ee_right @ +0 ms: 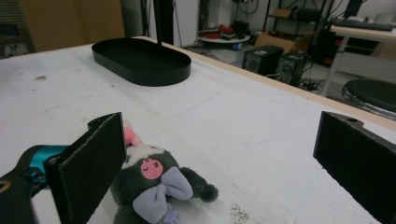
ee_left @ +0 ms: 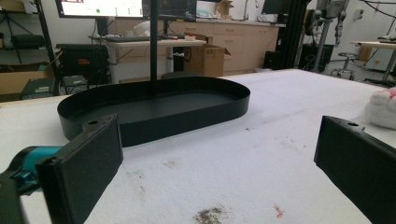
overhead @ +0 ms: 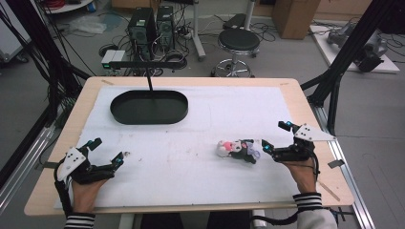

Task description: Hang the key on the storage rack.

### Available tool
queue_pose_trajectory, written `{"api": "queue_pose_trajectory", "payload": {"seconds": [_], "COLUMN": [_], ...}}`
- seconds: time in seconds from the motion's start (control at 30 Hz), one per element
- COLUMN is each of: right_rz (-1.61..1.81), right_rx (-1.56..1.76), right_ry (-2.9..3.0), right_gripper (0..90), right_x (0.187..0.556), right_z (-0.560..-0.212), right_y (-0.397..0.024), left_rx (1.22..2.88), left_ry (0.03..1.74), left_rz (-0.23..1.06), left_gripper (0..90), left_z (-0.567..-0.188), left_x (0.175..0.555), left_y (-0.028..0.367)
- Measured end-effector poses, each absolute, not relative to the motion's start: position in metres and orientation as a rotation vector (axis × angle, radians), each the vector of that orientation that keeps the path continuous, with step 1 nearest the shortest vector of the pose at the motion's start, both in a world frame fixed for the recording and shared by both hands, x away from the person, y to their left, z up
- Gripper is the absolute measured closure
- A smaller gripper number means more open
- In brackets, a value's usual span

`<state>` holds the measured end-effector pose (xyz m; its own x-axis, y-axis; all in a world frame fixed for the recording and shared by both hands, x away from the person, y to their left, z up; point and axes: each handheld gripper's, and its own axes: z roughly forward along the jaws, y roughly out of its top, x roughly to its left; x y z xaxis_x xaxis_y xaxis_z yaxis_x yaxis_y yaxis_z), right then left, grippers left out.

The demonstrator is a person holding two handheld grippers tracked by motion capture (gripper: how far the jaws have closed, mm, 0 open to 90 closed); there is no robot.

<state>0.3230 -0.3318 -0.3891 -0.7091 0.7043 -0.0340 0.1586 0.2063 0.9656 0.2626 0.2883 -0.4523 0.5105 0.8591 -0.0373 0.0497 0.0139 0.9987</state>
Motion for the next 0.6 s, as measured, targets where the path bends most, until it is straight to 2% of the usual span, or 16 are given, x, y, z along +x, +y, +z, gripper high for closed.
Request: {"api": "queue_pose_trajectory", "payload": {"seconds": [0.6], "right_rz": [1.356], "right_rx": [0.643], "right_ry": [2.404], "right_gripper": [1.7], "right_x": [0.361], "right_z": [-0.357], "right_y": [-0.305], "left_rx": [1.429], "left_ry": [0.850], "left_rz": [0.765], "left_gripper": [1.7], "left_z": [-0.452], "left_x": [0.263], "left_y": [0.288]}}
